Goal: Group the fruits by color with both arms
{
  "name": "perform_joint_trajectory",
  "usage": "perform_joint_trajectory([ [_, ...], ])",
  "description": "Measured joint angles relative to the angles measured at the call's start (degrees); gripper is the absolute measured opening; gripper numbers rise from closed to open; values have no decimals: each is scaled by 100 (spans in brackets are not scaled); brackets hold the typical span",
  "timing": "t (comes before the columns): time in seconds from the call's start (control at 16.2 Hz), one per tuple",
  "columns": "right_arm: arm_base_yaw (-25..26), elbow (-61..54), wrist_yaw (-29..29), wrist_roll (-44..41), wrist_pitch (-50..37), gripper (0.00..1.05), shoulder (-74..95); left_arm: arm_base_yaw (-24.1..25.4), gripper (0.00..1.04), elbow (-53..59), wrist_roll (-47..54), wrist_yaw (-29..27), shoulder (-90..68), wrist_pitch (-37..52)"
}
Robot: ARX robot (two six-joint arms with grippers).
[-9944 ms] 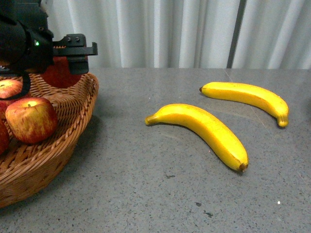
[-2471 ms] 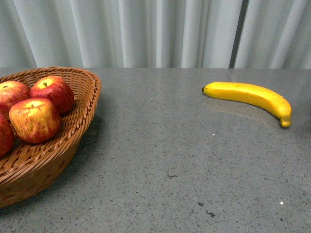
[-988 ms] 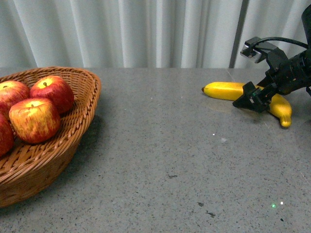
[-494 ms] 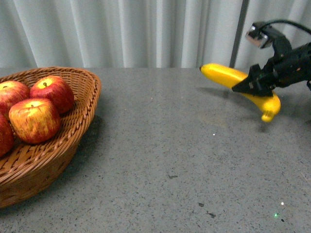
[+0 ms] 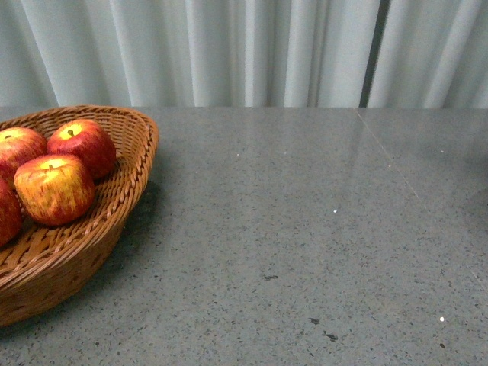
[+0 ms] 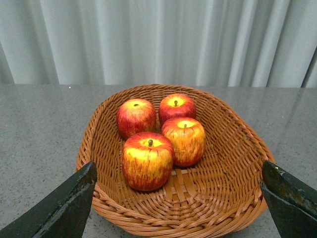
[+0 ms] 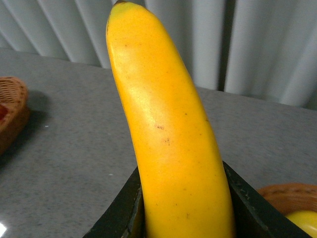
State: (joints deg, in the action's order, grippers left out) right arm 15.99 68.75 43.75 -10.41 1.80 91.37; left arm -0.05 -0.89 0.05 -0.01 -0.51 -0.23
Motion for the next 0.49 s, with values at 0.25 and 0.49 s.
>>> perform_joint_trajectory([
  [0.25, 1753, 140, -1445, -1362, 778, 40, 1023, 0, 98, 0, -2, 0, 0, 0],
  [0.49, 1722, 138, -1344, -1429, 863, 73, 935, 0, 98, 0, -2, 0, 0, 0],
])
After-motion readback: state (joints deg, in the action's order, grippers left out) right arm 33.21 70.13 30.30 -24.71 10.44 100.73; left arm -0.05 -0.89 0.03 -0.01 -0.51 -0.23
